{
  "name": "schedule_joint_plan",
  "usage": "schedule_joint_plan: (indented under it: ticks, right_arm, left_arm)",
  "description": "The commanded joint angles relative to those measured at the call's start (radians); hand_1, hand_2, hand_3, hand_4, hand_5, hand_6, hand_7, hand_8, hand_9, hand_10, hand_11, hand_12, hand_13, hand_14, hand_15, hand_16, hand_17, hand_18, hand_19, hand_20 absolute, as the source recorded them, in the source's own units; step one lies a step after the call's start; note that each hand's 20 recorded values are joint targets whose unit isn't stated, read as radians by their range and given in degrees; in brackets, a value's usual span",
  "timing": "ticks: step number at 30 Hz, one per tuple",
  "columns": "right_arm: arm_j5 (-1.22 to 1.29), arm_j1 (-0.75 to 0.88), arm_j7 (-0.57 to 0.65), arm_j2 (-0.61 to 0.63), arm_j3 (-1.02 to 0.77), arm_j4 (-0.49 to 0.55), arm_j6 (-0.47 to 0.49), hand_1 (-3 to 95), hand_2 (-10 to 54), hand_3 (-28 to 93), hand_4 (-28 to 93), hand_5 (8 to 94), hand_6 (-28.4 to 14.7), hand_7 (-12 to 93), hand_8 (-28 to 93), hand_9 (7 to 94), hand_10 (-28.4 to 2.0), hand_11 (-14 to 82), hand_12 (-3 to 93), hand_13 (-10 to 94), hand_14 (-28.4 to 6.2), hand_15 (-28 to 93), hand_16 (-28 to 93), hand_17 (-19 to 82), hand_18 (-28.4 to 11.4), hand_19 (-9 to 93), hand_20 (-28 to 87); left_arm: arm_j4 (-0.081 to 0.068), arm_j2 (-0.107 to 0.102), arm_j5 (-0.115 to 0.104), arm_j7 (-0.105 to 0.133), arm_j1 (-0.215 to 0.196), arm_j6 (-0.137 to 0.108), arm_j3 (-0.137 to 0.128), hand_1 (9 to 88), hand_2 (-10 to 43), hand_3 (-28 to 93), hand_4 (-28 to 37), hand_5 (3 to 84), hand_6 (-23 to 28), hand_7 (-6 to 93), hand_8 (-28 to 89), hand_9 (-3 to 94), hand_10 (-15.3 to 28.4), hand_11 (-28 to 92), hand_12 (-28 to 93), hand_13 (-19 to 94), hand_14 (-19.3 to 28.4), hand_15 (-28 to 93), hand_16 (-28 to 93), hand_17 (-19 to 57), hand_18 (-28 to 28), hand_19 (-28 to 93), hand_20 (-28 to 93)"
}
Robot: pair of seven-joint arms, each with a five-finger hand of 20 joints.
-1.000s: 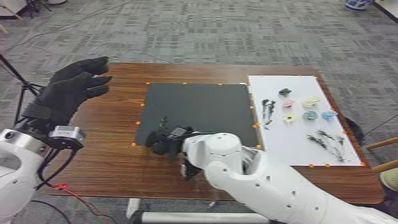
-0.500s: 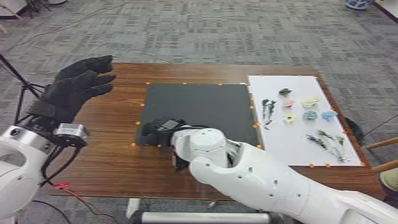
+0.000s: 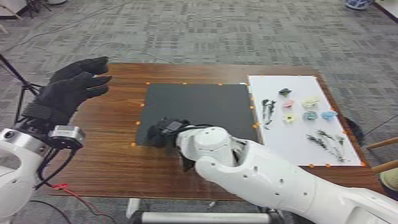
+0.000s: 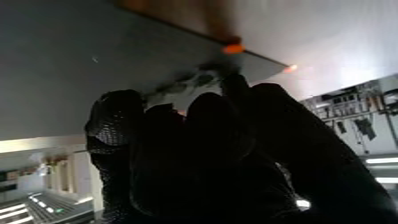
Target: Arrange flowers
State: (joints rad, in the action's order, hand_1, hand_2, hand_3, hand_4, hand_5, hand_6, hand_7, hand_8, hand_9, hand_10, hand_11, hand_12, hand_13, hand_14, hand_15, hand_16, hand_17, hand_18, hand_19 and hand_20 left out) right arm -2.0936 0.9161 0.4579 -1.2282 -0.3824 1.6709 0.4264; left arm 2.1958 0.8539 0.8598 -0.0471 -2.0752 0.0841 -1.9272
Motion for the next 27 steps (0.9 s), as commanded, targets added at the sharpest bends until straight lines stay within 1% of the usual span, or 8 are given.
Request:
schedule_joint_plan:
  ticks: [1, 2, 4, 8, 15, 18, 24, 27]
  right_arm:
    - [-0.026, 0.006, 0.001, 0.025, 0.014, 0.008, 0.027, 17.2, 26.8, 93, 5, 37.8, -0.2, 17, -15, 85.7, -9.0, 69.5, 39.4, 81, -10.2, 88, 37, 42, -23.0, 90, 36]
    - [-0.029, 0.012, -0.004, 0.025, 0.006, 0.008, 0.030, 17.2, 26.8, 93, 5, 37.8, -0.2, 17, -15, 85.7, -9.0, 69.5, 39.4, 81, -10.2, 88, 37, 42, -23.0, 90, 36]
    - [-0.041, 0.013, -0.008, 0.028, 0.003, 0.007, 0.033, 17.2, 26.8, 93, 5, 37.9, -0.2, 18, -15, 85.8, -9.1, 69.4, 39.4, 82, -10.2, 88, 37, 42, -23.0, 90, 36]
    - [-0.043, 0.018, -0.009, 0.033, -0.003, 0.009, 0.039, 17.2, 26.5, 93, 5, 38.3, -0.1, 18, -15, 85.8, -9.0, 69.5, 39.4, 82, -10.2, 88, 37, 42, -23.1, 90, 36]
    - [-0.050, 0.028, -0.012, 0.046, -0.013, 0.016, 0.054, 17.2, 26.4, 93, 6, 38.7, -0.1, 18, -15, 85.9, -9.0, 69.5, 39.3, 82, -10.2, 88, 37, 42, -23.0, 90, 36]
    - [-0.062, 0.031, -0.013, 0.048, -0.014, 0.017, 0.062, 17.3, 26.3, 93, 6, 39.0, -0.1, 18, -15, 86.0, -8.9, 69.5, 39.4, 82, -10.1, 88, 37, 42, -23.0, 90, 36]
    - [-0.042, 0.030, 0.012, 0.053, 0.006, 0.025, 0.073, 17.3, 26.2, 93, 6, 39.6, 0.0, 18, -15, 86.1, -8.9, 69.5, 39.4, 82, -10.2, 88, 37, 42, -23.0, 90, 36]
    - [-0.054, 0.050, -0.027, 0.046, -0.024, 0.027, 0.067, 16.6, 25.9, 93, 5, 39.7, -0.1, 17, -15, 86.1, -8.9, 69.5, 39.5, 82, -10.2, 88, 37, 42, -23.1, 90, 36]
  left_arm:
    - [0.012, 0.016, -0.003, 0.005, -0.021, -0.009, -0.011, 28.4, -8.0, 68, -26.3, 25.4, 2.7, 24.9, -12, 19.4, 10.9, 27, 12, 13, 14.1, 43, -10, -7.6, 20.3, 41, 6]
    - [0.015, 0.019, -0.002, 0.002, -0.027, -0.008, -0.017, 28.4, -8.0, 68, -26.3, 25.4, 2.7, 24.9, -12, 19.4, 10.9, 27, 12, 13, 14.1, 43, -10, -7.6, 20.3, 41, 6]
    - [0.012, 0.017, -0.004, 0.003, -0.022, -0.011, -0.012, 28.4, -8.0, 68, -26.4, 25.4, 2.7, 24.9, -12, 19.4, 11.0, 27, 12, 13, 14.1, 43, -10, -7.6, 20.3, 41, 6]
    - [0.012, 0.018, -0.002, 0.004, -0.024, -0.012, -0.013, 28.4, -8.0, 68, -26.3, 25.4, 2.7, 24.9, -12, 19.4, 11.0, 27, 12, 13, 14.1, 43, -10, -7.6, 20.3, 41, 6]
    - [0.020, 0.025, -0.002, 0.007, -0.041, -0.015, -0.023, 28.4, -7.9, 68, -26.3, 25.3, 2.6, 25.0, -12, 19.4, 10.9, 27, 12, 13, 14.0, 43, -10, -7.6, 20.3, 41, 6]
    - [0.021, 0.026, -0.001, 0.006, -0.043, -0.015, -0.025, 28.4, -8.0, 68, -26.3, 25.4, 2.7, 25.0, -12, 19.4, 10.9, 27, 12, 13, 14.0, 43, -10, -7.6, 20.3, 41, 6]
    - [0.017, 0.025, 0.000, 0.005, -0.036, -0.015, -0.019, 28.4, -8.0, 68, -26.3, 25.3, 2.6, 25.0, -12, 19.4, 10.9, 27, 12, 13, 14.0, 43, -10, -7.6, 20.3, 41, 6]
    - [0.015, 0.023, -0.001, 0.005, -0.035, -0.016, -0.019, 28.4, -8.0, 68, -26.3, 25.3, 2.6, 25.0, -12, 19.4, 10.9, 27, 12, 13, 14.1, 43, -10, -7.6, 20.3, 41, 6]
